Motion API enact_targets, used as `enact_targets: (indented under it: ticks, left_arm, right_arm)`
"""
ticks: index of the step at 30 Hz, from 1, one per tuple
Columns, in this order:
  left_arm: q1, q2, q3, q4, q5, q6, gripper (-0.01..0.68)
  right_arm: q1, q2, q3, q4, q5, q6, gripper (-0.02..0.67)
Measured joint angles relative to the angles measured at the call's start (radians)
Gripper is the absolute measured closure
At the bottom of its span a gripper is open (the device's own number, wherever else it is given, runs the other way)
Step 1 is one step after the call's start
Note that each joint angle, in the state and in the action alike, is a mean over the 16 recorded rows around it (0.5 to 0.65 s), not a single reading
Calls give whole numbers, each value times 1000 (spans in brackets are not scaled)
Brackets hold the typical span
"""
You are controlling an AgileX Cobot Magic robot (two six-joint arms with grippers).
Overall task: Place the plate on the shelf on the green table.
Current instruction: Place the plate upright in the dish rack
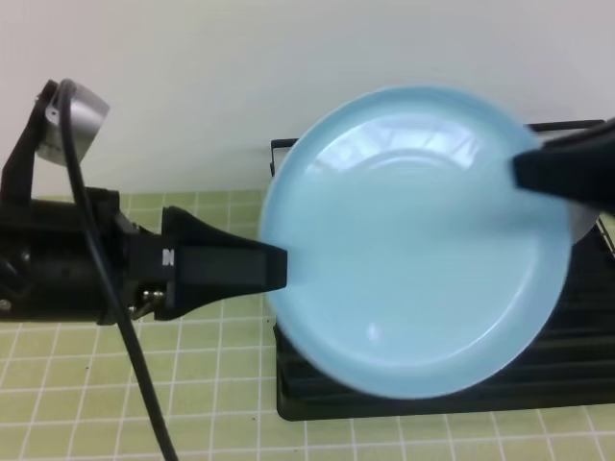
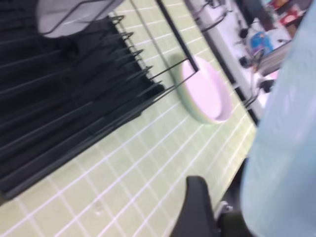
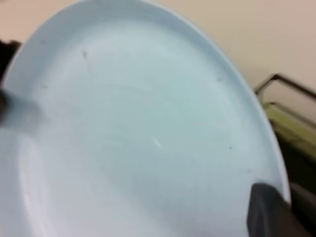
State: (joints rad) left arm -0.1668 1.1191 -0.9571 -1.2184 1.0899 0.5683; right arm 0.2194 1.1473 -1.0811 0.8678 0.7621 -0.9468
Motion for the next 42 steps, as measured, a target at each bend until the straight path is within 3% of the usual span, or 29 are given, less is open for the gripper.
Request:
enact_targets:
  ticks: [5, 12, 21, 33, 42]
  left_arm:
    - [0, 0, 0, -48, 21, 12, 213]
    - [1, 0, 0, -10, 7, 48, 412]
    - [2, -51, 0, 220, -147, 60, 656]
    - [2, -247, 0, 567, -365, -100, 673]
    - [2, -320, 0, 627, -374, -151, 673]
  right_arm:
    - [0, -18, -54, -277, -98, 93, 648]
    - [0, -15, -89, -606, -254, 185, 648]
    - [1, 19, -85, -763, -477, 61, 648]
    - [54, 42, 33, -777, -707, -329, 648]
    - [119, 43, 220, -777, -943, -528, 648]
